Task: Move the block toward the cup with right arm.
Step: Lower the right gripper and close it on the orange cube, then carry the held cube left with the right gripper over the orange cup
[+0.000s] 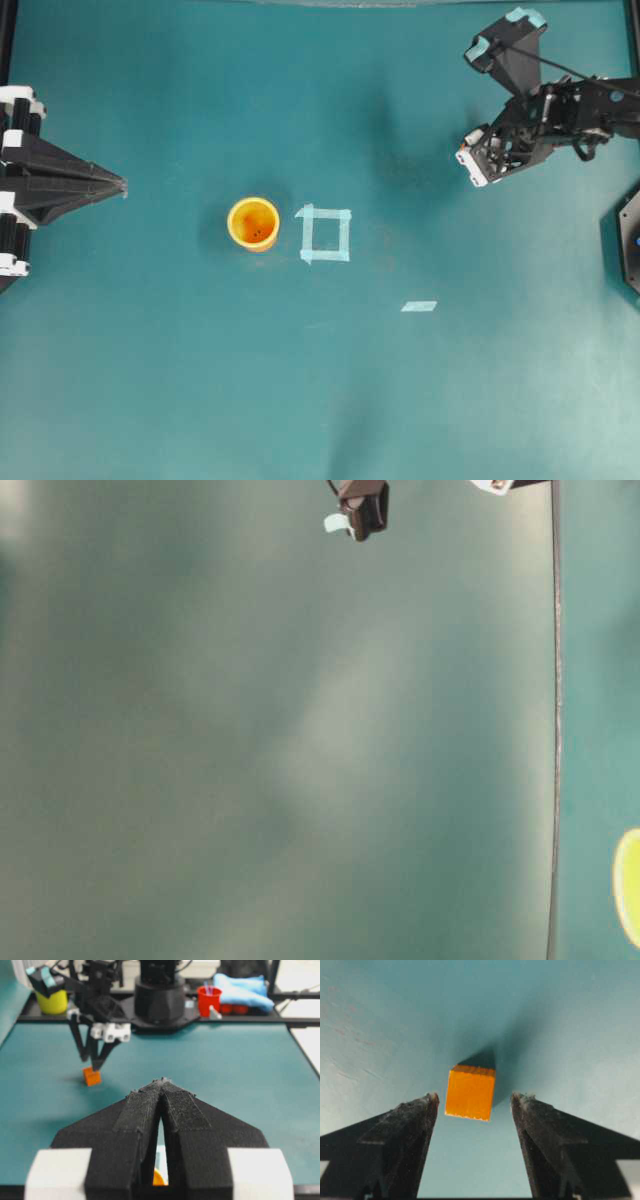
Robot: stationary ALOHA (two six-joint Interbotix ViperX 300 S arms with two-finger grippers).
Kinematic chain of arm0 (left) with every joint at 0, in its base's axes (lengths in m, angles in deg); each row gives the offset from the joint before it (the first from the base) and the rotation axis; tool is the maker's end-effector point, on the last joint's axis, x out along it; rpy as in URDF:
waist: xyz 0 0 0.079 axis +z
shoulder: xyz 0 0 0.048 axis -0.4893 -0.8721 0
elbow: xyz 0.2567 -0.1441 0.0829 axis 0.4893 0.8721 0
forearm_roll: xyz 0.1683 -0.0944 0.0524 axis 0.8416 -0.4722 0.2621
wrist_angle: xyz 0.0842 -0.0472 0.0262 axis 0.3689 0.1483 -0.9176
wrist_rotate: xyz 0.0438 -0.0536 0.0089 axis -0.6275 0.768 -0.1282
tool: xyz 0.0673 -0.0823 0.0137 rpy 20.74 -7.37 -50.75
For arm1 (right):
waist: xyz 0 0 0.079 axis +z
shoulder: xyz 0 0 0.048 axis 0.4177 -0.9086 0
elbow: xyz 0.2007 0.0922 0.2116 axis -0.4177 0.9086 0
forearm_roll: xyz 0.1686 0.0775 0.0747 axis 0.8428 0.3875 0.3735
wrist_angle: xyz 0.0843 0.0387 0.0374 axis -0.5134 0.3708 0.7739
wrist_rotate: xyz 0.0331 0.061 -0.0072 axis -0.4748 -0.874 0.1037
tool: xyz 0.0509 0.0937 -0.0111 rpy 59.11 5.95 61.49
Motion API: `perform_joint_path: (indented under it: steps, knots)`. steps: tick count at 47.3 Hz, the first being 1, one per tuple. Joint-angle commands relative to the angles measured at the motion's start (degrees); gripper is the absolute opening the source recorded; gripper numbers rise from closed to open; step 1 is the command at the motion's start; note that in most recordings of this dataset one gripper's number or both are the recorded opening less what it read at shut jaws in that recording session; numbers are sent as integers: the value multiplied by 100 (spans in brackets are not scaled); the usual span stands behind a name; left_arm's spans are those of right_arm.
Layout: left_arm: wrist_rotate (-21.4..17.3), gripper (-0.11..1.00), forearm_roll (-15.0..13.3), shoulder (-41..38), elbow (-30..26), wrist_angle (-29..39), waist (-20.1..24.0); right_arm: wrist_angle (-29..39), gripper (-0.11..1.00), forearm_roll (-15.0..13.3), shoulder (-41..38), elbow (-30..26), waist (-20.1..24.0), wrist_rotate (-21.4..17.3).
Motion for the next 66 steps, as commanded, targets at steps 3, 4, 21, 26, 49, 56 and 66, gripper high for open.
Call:
perform_joint_path:
  steps: [3,4,21,26,49,56,66]
  knots:
    - [-9,0,18,-53,-149,-53,9,-185,62,-9,-62,-141,26,9]
    - [-9,0,9,-53,-158,-53,9,-220,62,-9,-79,-149,26,9]
    - [-9,0,18,-53,-149,-35,9,-343,62,-9,-334,-246,26,9]
    - [-9,0,18,-53,-149,-18,9,-343,62,-9,-369,-246,26,9]
    - [-9,0,18,-53,-158,-9,9,-237,39,-9,-343,-290,26,9]
    - [-9,0,18,-53,-158,0,9,-26,39,-9,-97,-510,35,35]
    - [-9,0,18,-53,-158,26,9,325,39,-9,316,-914,167,88]
